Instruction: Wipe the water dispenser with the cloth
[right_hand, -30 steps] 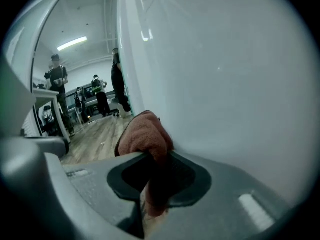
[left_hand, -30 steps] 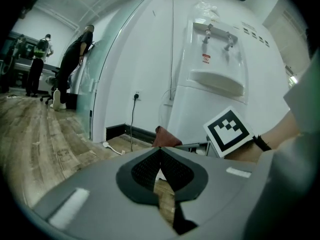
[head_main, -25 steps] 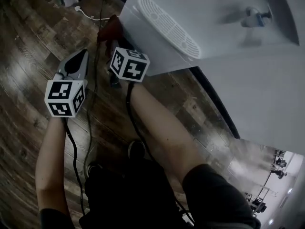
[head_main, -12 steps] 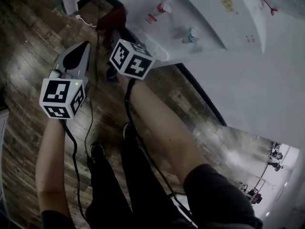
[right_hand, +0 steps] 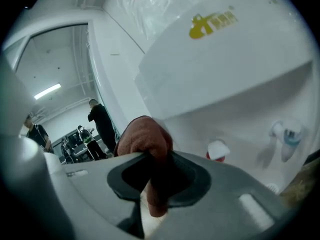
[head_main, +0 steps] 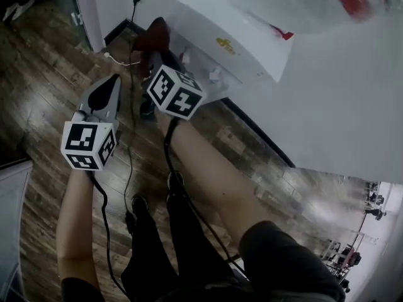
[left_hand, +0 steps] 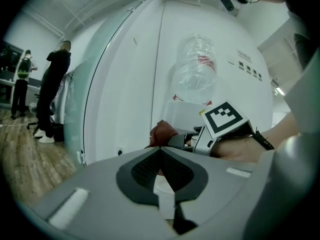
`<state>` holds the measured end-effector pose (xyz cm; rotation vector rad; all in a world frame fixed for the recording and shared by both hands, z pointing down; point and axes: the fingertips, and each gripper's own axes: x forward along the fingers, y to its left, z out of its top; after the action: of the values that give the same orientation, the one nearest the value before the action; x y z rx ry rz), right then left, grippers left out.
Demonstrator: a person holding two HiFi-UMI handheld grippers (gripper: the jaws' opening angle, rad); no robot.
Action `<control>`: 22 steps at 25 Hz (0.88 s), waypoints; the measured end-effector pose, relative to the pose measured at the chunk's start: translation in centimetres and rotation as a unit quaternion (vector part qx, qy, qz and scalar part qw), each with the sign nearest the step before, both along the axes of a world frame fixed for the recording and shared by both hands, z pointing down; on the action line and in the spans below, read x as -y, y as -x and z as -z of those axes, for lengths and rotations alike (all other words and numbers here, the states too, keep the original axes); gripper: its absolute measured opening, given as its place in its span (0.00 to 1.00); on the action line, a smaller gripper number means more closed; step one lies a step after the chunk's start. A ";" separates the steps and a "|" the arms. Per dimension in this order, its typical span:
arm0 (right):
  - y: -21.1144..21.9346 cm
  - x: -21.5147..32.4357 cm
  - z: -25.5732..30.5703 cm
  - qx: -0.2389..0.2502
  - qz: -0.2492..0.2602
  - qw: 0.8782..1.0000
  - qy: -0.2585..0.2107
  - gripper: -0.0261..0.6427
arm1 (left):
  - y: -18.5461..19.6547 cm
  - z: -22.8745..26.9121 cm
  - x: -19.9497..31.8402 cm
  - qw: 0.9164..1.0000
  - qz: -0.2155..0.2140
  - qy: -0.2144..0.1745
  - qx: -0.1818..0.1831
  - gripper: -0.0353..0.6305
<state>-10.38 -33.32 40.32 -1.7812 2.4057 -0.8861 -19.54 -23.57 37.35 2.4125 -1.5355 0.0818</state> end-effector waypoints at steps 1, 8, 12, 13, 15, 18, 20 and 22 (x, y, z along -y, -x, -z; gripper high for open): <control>-0.1 -0.1 1.3 0.006 -0.003 1.000 -0.001 0.14 | -0.2 1.1 0.0 1.000 -0.003 -0.002 -0.001 0.08; -1.5 -0.4 8.8 0.042 -0.012 0.999 -0.015 0.14 | -1.9 8.1 0.1 0.999 -0.018 -0.023 -0.014 0.08; -1.5 -1.3 12.4 0.031 0.001 0.999 -0.030 0.14 | -2.7 11.9 0.1 0.999 -0.022 -0.037 -0.013 0.08; -1.4 -1.8 13.2 0.030 0.005 0.999 -0.032 0.14 | -2.7 12.8 -0.1 0.999 -0.022 -0.040 -0.013 0.08; -1.0 -3.0 14.7 0.033 0.015 0.999 -0.035 0.14 | -2.7 14.4 -0.7 0.999 -0.020 -0.044 -0.015 0.08; -0.5 -5.2 17.3 0.049 0.032 0.997 -0.053 0.14 | -2.1 16.9 -2.3 0.998 -0.014 -0.052 -0.024 0.08; -0.6 -7.3 18.9 0.060 0.042 0.995 -0.070 0.14 | -2.0 18.3 -4.0 0.998 -0.016 -0.063 -0.026 0.08; -1.3 -10.4 19.9 0.062 0.050 0.994 -0.076 0.14 | -2.4 19.3 -6.3 0.997 -0.016 -0.067 -0.033 0.08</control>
<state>-9.12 -22.87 20.45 -1.5191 2.4284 -0.7722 -17.15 -17.27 18.09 2.5157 -1.5175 -0.0960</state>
